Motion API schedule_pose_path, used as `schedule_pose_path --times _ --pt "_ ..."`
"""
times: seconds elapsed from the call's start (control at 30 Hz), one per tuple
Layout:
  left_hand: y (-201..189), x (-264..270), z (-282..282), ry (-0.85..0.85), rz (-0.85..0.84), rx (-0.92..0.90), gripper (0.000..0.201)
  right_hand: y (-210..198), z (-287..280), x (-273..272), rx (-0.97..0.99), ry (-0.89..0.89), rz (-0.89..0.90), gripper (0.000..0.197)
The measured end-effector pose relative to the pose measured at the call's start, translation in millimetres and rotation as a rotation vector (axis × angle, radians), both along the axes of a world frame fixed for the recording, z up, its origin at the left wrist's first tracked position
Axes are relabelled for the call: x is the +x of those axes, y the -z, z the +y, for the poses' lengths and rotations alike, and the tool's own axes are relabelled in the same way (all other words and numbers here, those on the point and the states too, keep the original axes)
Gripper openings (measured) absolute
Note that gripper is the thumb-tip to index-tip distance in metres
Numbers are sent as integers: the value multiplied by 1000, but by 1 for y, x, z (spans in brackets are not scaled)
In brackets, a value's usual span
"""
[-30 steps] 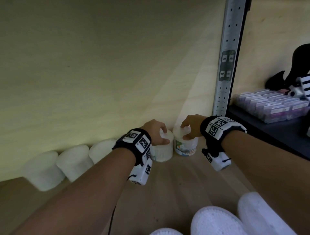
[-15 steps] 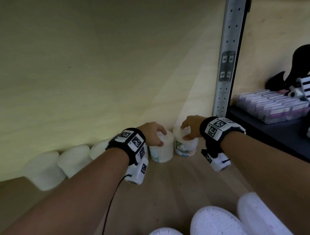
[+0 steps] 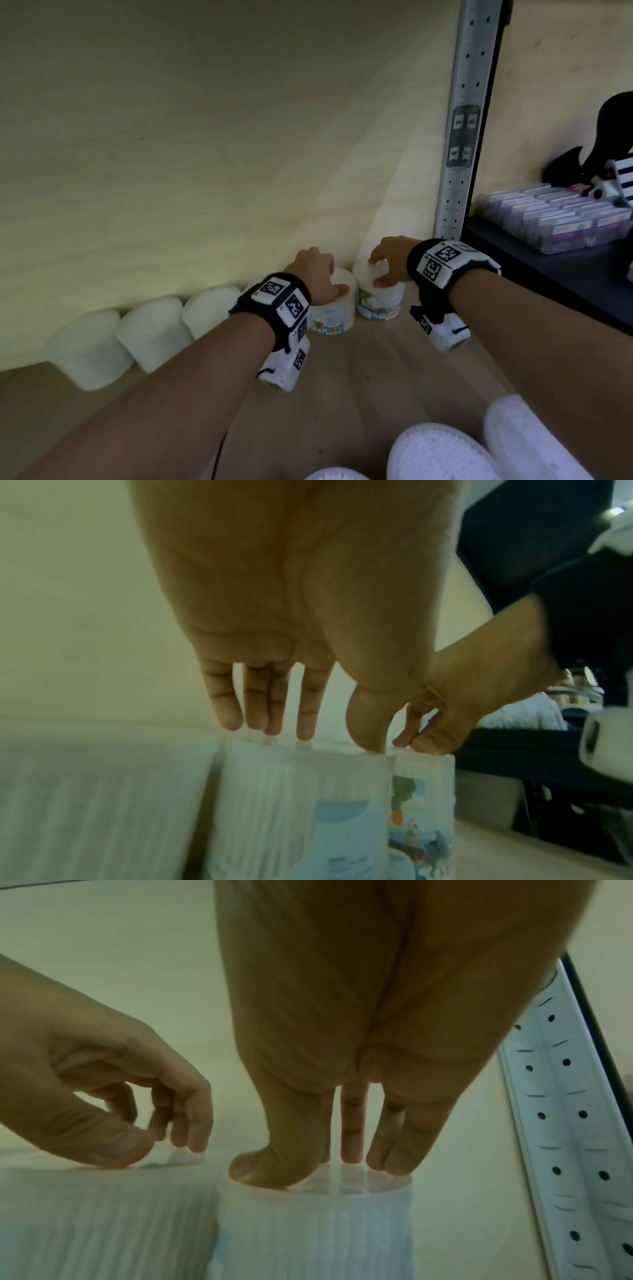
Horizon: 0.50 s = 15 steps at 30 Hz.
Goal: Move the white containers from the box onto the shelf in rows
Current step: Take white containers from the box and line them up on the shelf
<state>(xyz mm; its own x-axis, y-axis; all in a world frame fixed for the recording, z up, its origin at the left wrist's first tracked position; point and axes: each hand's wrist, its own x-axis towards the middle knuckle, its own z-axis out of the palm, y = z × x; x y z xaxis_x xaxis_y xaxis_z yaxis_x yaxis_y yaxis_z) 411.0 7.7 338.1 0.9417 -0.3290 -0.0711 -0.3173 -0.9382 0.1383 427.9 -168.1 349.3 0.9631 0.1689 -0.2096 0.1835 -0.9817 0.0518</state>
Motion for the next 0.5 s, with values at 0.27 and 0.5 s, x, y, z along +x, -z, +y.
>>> schedule_pose_path --times 0.27,0.5 --pt "-10 1 5 116 110 -6 48 1 1 1 20 -6 -17 63" --pt "-2 5 2 59 38 6 45 1 0 1 23 -11 -23 63"
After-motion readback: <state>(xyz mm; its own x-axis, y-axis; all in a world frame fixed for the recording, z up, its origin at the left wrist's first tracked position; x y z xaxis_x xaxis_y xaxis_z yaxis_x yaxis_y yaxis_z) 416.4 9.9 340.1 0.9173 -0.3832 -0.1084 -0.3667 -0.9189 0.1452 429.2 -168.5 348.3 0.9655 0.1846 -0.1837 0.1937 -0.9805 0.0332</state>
